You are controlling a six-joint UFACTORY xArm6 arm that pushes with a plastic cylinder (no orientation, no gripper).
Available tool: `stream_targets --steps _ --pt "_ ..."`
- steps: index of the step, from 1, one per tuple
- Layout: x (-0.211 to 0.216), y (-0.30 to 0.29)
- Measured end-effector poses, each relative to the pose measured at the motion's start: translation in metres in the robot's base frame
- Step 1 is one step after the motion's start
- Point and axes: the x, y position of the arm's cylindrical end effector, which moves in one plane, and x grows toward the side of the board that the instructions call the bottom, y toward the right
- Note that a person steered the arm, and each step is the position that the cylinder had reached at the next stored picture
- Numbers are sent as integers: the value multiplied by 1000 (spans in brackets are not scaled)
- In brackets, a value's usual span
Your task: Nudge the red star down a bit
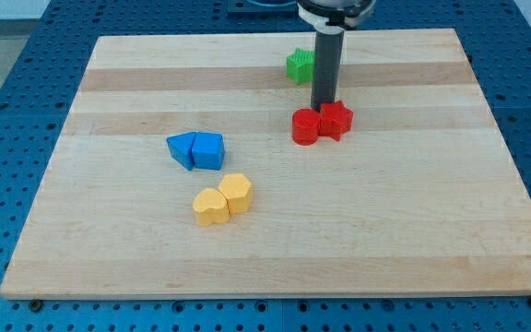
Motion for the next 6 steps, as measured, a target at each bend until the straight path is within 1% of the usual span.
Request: stream_targets --steps 3,4,5,6 --pt "-1 0" --pt "-9 2" --pt "-26 13" --pt "-25 33"
